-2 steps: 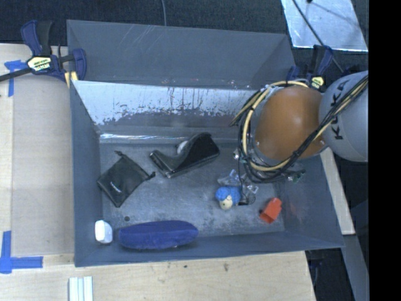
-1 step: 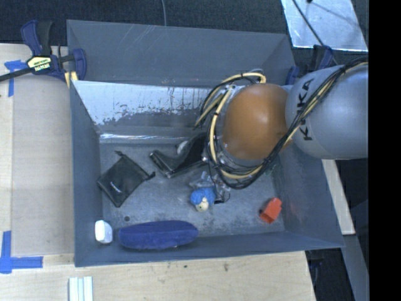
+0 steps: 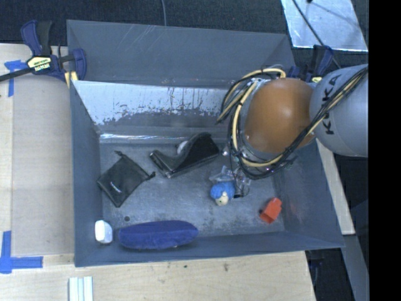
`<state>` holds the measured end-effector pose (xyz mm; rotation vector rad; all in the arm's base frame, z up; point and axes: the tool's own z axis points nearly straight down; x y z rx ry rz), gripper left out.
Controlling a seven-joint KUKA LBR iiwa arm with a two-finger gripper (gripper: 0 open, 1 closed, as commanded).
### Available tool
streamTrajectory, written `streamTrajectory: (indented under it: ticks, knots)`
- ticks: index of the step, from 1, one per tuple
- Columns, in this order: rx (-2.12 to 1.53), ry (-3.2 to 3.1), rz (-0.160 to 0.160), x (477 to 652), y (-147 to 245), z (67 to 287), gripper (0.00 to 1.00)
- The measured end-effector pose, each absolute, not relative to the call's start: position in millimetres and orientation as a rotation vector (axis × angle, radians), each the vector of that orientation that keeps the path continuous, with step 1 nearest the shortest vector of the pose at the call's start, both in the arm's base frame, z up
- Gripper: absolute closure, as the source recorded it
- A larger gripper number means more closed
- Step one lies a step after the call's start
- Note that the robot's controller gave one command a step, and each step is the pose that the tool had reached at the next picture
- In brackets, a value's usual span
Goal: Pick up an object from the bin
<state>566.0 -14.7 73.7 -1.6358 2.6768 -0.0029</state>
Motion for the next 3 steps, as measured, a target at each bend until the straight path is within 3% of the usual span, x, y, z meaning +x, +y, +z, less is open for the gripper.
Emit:
streamTrajectory:
  ticks: [1,2,3]
  knots:
    - [-1.653,2.666,-0.003,587.5,-19.9,71.9,1.00]
    - [-1.647,2.662,-0.008,596.8,-15.2,147.9,1.00]
    - [-1.726,2.621,0.001,562.2,14.8,166.8,1.00]
